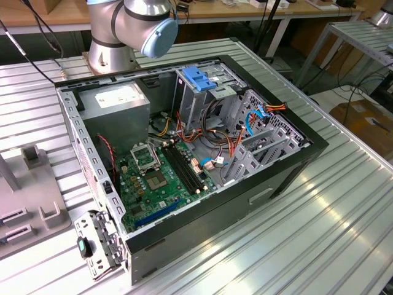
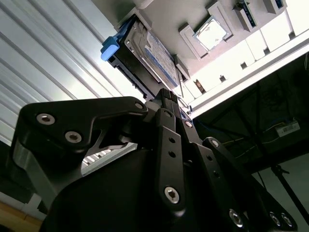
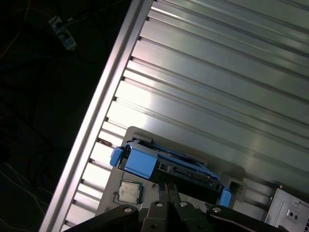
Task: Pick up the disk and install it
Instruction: 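Pick up the disk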
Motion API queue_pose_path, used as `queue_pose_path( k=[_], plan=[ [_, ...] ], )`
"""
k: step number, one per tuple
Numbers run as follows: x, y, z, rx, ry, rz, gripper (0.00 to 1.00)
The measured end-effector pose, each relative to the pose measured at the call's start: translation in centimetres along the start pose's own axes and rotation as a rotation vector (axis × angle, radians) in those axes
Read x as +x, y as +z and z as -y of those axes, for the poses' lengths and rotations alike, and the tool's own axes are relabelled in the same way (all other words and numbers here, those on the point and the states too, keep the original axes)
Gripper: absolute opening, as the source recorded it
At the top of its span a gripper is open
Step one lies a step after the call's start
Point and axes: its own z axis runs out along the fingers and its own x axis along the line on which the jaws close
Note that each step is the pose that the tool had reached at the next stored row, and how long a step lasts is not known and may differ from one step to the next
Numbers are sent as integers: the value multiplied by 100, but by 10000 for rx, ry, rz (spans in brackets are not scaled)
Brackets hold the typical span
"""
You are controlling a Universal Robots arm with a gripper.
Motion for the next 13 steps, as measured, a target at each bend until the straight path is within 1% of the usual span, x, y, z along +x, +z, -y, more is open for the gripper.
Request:
queue_pose_path(
  k=[3,13],
  plan=[
    [0,0,0,1,-27,-1,11],
    [0,0,0,18,-467,-14,11]
  ],
)
